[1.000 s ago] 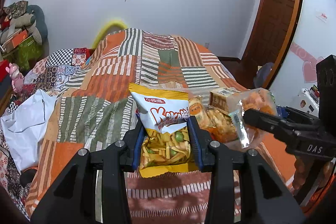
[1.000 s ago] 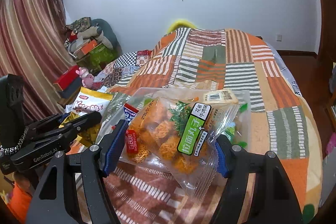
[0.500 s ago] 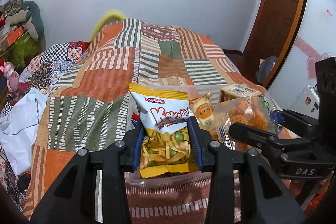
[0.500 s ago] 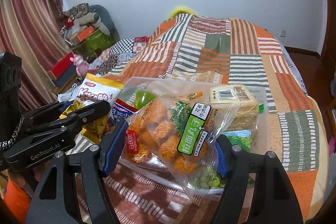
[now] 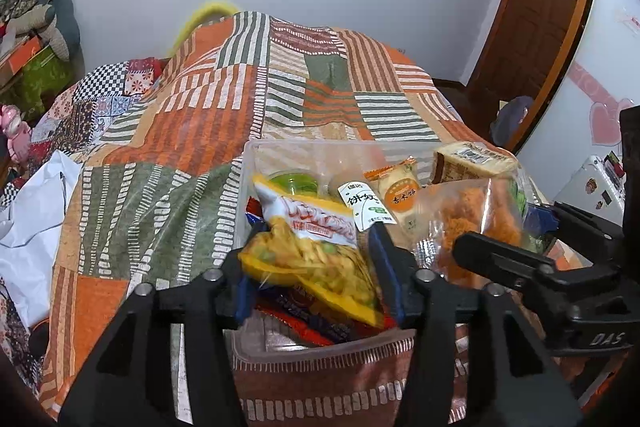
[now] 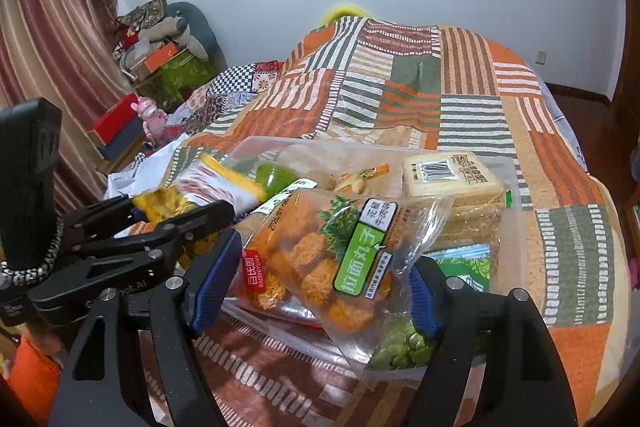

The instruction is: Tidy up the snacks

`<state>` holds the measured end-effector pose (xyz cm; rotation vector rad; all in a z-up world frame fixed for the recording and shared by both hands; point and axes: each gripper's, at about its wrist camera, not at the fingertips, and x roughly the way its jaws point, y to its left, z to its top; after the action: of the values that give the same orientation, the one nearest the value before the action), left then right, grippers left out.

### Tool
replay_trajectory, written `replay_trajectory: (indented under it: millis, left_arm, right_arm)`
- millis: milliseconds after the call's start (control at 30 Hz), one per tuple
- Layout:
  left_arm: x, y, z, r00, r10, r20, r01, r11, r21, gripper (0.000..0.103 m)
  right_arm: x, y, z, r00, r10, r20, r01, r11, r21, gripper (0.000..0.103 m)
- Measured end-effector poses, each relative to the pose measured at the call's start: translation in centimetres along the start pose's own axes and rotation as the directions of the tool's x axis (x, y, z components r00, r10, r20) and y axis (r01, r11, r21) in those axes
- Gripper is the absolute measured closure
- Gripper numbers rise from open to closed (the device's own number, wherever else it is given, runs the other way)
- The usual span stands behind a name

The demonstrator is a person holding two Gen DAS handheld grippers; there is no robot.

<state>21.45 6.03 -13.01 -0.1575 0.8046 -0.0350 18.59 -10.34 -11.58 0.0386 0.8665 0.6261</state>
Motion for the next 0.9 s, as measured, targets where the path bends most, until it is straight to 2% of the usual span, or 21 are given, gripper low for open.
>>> replay_trajectory:
  millis: [67, 300, 533, 700, 900]
  left_arm:
    - [-0.6, 0.0, -0.1, 1.000, -0.001, 0.016, 0.001, 1.000, 0.001, 0.043]
    - [-2.9, -0.5, 0.1, 0.999, 0.001, 0.054, -0.001, 1.000, 0.013, 0.041]
    - [-7.1, -1.3, -0.1, 0.993, -0.003, 0.115, 0.002, 1.000, 0.012, 0.041]
    - [-12.0, -2.4, -0.3, 0.979, -0.008, 0.204, 0.006, 1.000, 0.011, 0.041]
    - [-17.9, -4.5, -0.7, 0.947, -0.003, 0.320, -0.007, 0.999, 0.031, 0.041]
  right_arm:
    - [-0.4, -0.2, 0.0, 1.000, 0.016, 0.003, -0.016, 1.000, 0.017, 0.028]
    - [-2.0, -0.1, -0.2, 0.999, 0.020, 0.027, -0.021, 0.999, 0.027, 0.028]
    - [-5.7, 0.3, 0.1, 0.995, -0.004, 0.104, 0.003, 1.000, 0.013, 0.028]
    - [-9.3, 1.0, 0.2, 0.984, -0.015, 0.180, 0.016, 1.000, -0.003, 0.028]
    - [-14.2, 2.2, -0.4, 0.960, -0.016, 0.280, 0.023, 0.999, -0.024, 0.028]
